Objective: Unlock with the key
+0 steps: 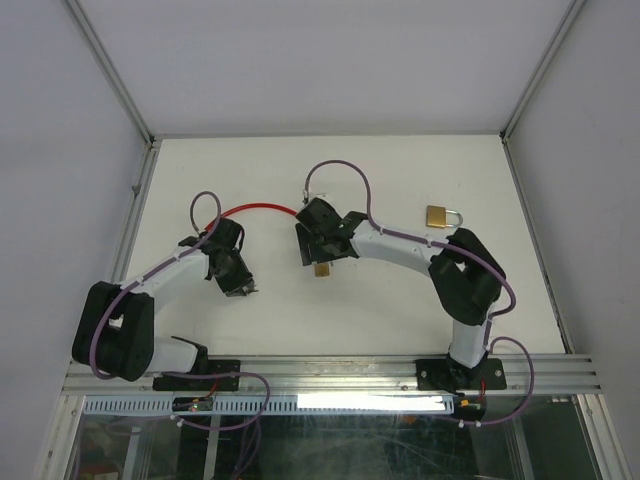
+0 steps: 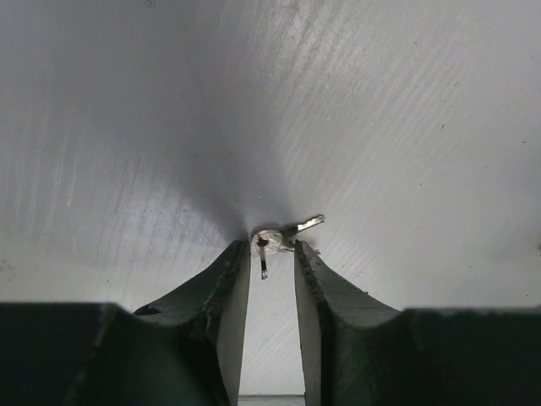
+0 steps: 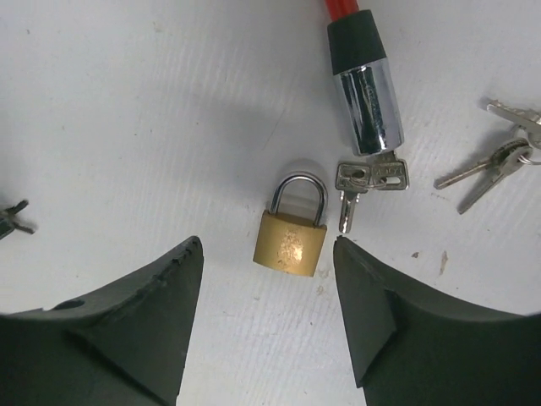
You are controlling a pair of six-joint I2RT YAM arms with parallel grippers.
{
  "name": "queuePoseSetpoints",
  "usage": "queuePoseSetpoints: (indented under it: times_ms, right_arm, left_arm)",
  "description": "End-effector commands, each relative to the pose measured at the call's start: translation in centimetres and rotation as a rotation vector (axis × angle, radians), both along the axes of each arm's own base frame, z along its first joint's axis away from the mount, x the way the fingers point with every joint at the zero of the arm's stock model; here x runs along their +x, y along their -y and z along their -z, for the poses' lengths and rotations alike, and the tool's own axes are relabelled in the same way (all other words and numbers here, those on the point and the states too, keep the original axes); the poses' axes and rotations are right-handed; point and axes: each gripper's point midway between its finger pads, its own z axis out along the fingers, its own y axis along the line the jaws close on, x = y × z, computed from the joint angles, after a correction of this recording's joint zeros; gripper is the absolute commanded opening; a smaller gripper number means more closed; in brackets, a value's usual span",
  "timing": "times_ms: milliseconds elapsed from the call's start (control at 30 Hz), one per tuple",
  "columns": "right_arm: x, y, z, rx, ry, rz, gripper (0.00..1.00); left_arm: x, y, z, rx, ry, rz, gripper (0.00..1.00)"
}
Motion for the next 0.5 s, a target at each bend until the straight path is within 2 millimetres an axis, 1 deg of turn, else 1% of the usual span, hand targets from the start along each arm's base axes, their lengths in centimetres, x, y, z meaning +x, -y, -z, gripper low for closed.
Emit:
queuePoseSetpoints:
  times_ms: [0,67,133,167,267,400,467]
  right_arm:
    - [0.3,-0.7,-3.6,0.094,0.082,-0.03,0.66]
    - [0.1,-0.5,-3.8,0.099,0.087,-0.037,0.66]
    - [-0.1,-0.5,-4.1,0.115,0.094,-0.052,0.66]
    - [-0.2,-0.5,-4.4,0.126,0.1,-0.058,0.66]
    - [-0.5,-0.8,-5.3,0.175,0.115,-0.077,0.67]
    - [-0.8,-1.4,-6.7,0.293,0.101,-0.086,0.67]
    - [-1.1,-1.4,-7.5,0.358,0.09,-0.078,0.67]
  left_arm:
    - [1.8,0.5,-0.7,-0.014,0.041,0.028,0.24]
    - [1.6,0.5,-0.4,-0.015,0.029,0.034,0.16]
    - [1.7,0.8,-0.7,-0.031,0.036,0.043,0.04]
    - [1.9,1.1,-1.0,-0.046,0.047,0.046,0.0]
    - [2.4,2.3,-2.3,-0.117,0.09,0.053,0.0]
    - [3.0,4.9,-4.6,-0.284,0.16,0.056,0.0]
    - [3.3,5.9,-5.8,-0.36,0.204,0.047,0.0]
